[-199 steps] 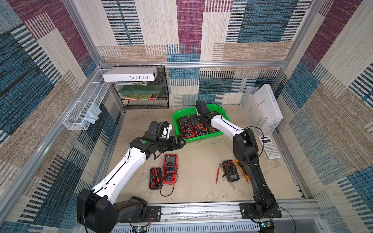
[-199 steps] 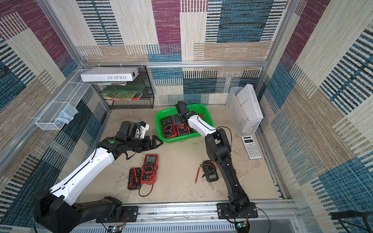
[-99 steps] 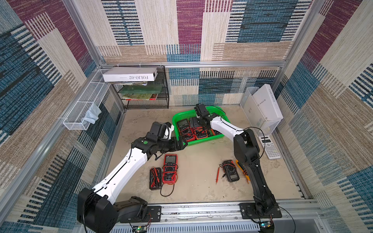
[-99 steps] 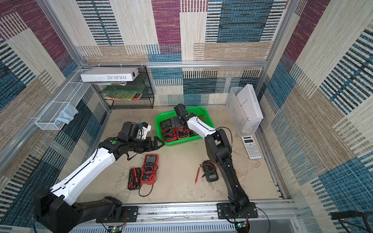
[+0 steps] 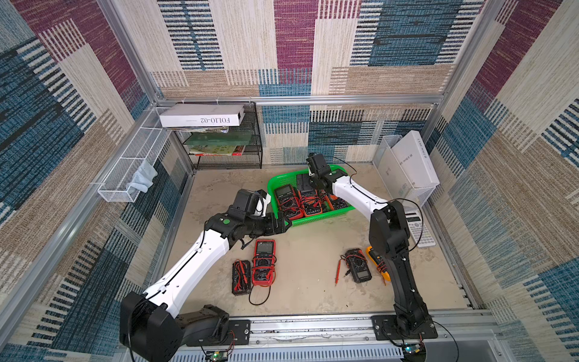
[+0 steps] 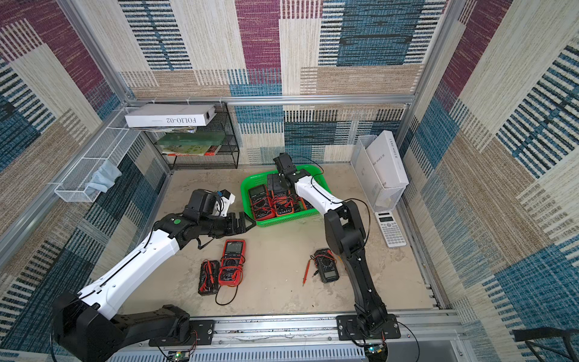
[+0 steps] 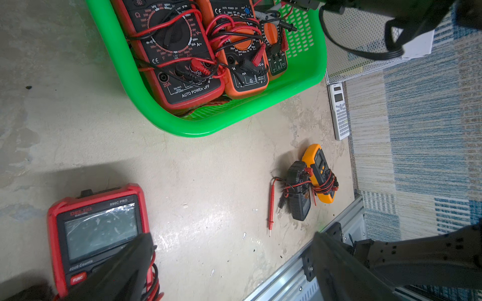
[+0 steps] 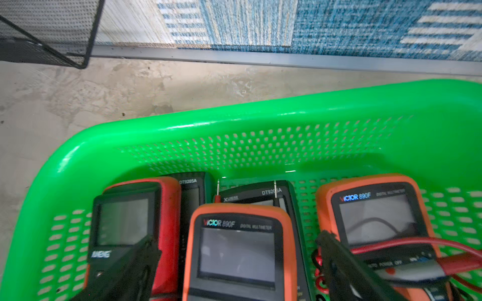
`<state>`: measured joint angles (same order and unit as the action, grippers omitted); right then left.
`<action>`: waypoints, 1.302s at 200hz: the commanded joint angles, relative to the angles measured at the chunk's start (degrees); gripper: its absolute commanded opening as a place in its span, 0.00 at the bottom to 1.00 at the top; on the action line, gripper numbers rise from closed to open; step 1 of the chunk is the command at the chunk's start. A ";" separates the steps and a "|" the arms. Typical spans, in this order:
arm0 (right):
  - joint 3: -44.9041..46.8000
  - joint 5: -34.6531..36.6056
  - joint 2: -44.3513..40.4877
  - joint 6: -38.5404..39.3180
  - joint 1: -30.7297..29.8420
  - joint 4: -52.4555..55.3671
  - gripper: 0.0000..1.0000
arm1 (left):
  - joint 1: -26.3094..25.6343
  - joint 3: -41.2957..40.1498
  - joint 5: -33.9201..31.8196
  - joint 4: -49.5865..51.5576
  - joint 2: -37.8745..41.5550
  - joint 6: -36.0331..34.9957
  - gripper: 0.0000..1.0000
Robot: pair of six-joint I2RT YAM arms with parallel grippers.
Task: Put the multimeter into the basket
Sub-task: Move the basket to the center of the board, then pick up the multimeter from the center of the board.
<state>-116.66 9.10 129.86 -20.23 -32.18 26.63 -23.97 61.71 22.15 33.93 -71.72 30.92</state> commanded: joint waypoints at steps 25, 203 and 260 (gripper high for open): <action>2.96 0.11 -5.25 -1.01 -1.45 0.15 0.99 | -0.07 -1.67 -1.95 -0.14 1.61 -0.83 1.00; 27.14 5.58 -24.16 -13.59 -19.63 -2.49 1.00 | -0.19 -14.04 -10.87 6.92 16.59 -0.27 1.00; 32.36 9.16 -25.36 -24.92 -26.86 0.04 0.99 | -0.05 -17.02 -17.31 11.41 19.79 2.19 1.00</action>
<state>-85.80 15.79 105.01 -38.68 -56.99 25.56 -24.08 45.69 8.82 42.68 -53.10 31.51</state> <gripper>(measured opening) 0.995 0.996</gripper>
